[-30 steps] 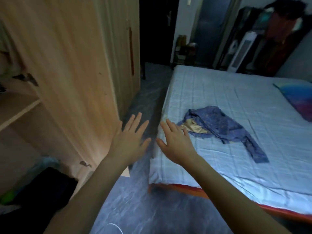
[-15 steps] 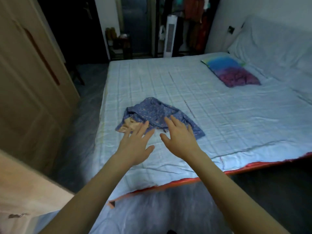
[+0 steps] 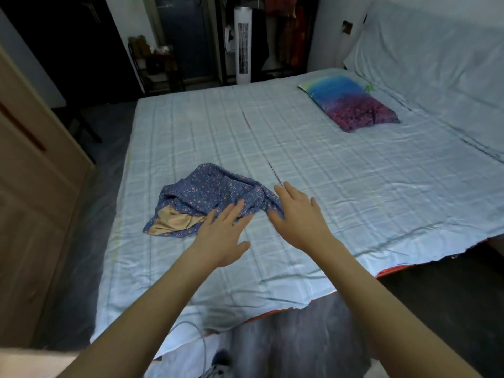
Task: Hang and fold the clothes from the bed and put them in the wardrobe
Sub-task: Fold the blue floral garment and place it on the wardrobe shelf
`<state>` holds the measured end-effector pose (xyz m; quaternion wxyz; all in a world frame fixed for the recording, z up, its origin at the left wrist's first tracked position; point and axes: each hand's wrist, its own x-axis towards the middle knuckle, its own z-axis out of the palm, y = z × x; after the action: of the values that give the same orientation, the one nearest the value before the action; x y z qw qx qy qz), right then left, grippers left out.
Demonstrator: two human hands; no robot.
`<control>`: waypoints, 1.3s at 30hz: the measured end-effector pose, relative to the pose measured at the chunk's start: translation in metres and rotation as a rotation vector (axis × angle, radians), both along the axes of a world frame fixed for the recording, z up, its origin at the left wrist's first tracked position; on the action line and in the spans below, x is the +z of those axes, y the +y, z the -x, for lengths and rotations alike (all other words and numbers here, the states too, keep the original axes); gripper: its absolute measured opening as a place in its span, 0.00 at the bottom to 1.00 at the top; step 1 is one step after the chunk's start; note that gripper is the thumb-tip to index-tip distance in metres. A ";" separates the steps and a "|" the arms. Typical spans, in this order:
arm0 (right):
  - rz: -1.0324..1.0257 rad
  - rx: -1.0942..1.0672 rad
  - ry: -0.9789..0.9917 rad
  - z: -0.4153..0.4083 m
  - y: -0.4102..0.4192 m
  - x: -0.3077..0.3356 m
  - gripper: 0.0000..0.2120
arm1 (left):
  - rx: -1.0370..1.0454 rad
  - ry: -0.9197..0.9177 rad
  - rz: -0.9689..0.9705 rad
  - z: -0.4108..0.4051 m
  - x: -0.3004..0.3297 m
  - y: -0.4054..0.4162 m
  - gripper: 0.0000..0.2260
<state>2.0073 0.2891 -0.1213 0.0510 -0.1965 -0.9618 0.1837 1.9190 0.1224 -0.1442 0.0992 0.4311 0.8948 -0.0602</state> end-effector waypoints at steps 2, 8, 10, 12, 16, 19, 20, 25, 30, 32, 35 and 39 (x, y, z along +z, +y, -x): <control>0.028 0.017 -0.010 0.018 0.003 -0.005 0.28 | 0.020 -0.025 0.032 0.015 -0.004 0.003 0.30; 0.044 0.035 -0.037 0.086 0.025 -0.014 0.30 | 0.086 -0.080 0.110 0.083 -0.015 0.011 0.30; 0.043 -0.001 -0.040 0.107 0.042 -0.012 0.31 | 0.096 -0.120 0.110 0.106 -0.017 0.016 0.29; 0.004 0.000 -0.061 0.127 0.058 -0.009 0.31 | 0.102 -0.146 0.107 0.129 -0.021 0.024 0.29; -0.049 0.009 -0.102 0.168 0.082 -0.011 0.31 | 0.105 -0.146 0.097 0.175 -0.033 0.050 0.30; -0.037 0.022 -0.130 0.190 0.089 -0.023 0.31 | 0.096 -0.178 0.109 0.194 -0.049 0.064 0.30; -0.031 0.033 -0.144 0.196 0.090 -0.029 0.30 | 0.090 -0.194 0.122 0.199 -0.054 0.066 0.30; -0.012 0.095 -0.237 0.221 0.100 -0.056 0.30 | 0.106 -0.252 0.179 0.221 -0.078 0.070 0.30; 0.013 0.159 -0.296 0.249 0.118 -0.079 0.31 | 0.176 -0.351 0.221 0.238 -0.107 0.080 0.29; 0.025 0.200 -0.328 0.260 0.126 -0.089 0.31 | 0.201 -0.388 0.246 0.242 -0.117 0.088 0.29; 0.017 0.271 -0.347 0.276 0.136 -0.105 0.29 | 0.209 -0.413 0.292 0.244 -0.135 0.098 0.27; 0.021 0.360 -0.416 0.303 0.148 -0.140 0.29 | 0.243 -0.439 0.332 0.250 -0.157 0.108 0.27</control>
<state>1.7047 0.4373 -0.2611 -0.1833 -0.0564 -0.9690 0.1556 1.6693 0.2302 -0.3016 0.3662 0.3014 0.8748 -0.0987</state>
